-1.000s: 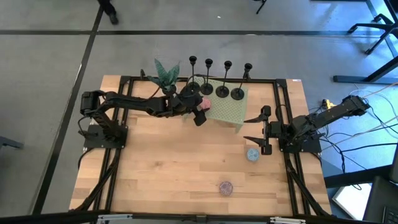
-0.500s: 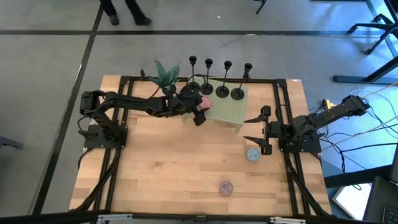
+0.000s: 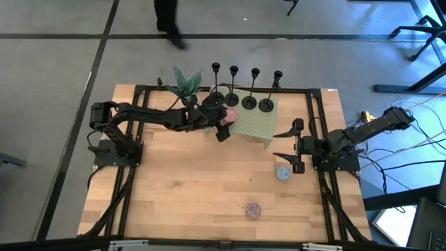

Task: Pick & Place candle stick holders
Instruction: Put the pink scented candle on the shelf aligned with the other blue scented candle

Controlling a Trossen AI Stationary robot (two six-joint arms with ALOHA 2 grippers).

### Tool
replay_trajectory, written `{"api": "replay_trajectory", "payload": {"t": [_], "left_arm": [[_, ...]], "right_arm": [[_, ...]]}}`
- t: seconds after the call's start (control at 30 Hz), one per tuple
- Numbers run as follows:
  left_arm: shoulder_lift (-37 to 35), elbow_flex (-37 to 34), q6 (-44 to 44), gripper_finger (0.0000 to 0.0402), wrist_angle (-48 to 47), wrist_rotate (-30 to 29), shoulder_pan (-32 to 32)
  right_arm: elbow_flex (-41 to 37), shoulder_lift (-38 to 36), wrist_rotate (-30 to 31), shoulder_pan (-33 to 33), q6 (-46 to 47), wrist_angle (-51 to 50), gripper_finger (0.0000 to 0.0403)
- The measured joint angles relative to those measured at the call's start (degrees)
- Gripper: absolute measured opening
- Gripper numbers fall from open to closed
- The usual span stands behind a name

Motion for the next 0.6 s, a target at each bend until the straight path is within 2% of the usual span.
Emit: {"api": "replay_trajectory", "payload": {"t": [0.6], "left_arm": [[0.0,0.0,0.0,0.032,-0.2,0.1,0.0]], "right_arm": [[0.0,0.0,0.0,0.0,0.0,0.0,0.0289]]}}
